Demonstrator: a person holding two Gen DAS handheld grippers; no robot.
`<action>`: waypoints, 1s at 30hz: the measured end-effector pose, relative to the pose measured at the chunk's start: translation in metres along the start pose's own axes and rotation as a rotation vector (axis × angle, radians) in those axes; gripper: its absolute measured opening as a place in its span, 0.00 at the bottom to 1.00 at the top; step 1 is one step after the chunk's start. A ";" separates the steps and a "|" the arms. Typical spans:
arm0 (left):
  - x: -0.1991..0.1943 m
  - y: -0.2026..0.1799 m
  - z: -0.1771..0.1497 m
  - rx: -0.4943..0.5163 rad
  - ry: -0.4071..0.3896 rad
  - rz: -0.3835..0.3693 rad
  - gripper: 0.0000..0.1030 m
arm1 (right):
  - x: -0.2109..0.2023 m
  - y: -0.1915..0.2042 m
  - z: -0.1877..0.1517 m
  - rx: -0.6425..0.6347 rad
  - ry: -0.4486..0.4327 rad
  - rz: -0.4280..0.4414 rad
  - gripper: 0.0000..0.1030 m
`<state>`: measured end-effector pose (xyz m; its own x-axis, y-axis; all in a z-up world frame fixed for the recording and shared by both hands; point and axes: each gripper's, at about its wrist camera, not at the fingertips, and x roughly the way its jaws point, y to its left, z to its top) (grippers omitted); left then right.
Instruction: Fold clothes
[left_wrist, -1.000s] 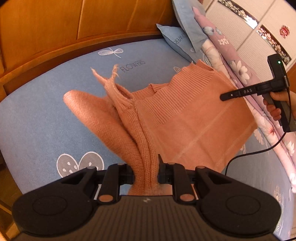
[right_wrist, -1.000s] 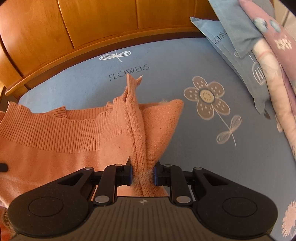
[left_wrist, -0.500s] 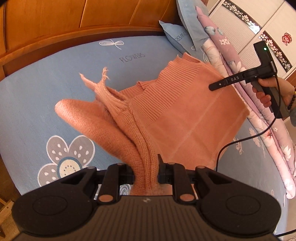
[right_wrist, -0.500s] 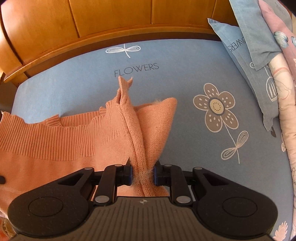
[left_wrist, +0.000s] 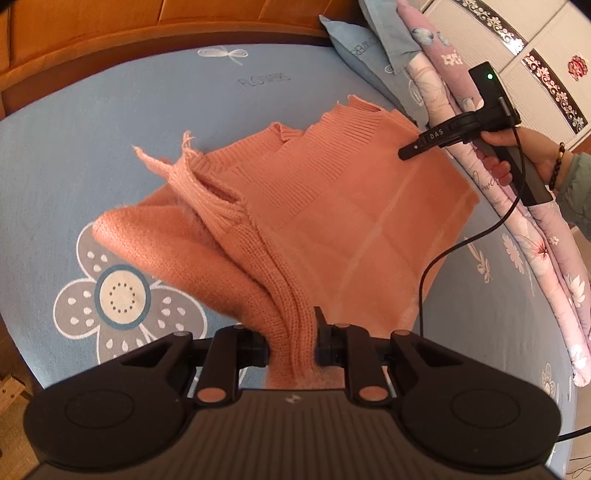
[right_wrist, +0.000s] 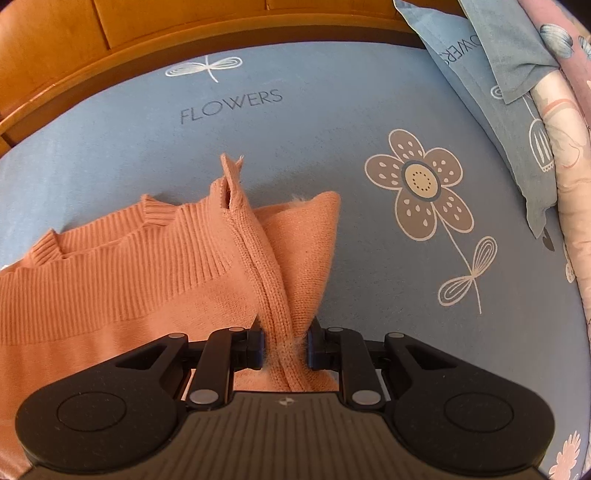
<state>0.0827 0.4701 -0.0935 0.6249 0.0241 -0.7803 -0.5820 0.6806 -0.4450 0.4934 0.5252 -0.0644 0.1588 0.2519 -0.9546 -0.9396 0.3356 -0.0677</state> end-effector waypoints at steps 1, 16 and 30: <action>0.004 0.004 -0.002 -0.009 0.007 0.004 0.18 | 0.006 -0.002 0.000 0.009 0.006 -0.004 0.22; 0.042 0.039 -0.024 -0.081 0.118 0.058 0.32 | 0.057 -0.014 -0.018 0.021 0.004 -0.097 0.65; -0.011 -0.020 0.000 0.272 -0.032 0.049 0.58 | 0.002 -0.023 -0.048 0.038 -0.084 0.074 0.13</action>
<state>0.0874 0.4567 -0.0759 0.6181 0.0815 -0.7819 -0.4533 0.8496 -0.2697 0.5010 0.4747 -0.0785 0.1155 0.3519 -0.9289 -0.9379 0.3466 0.0147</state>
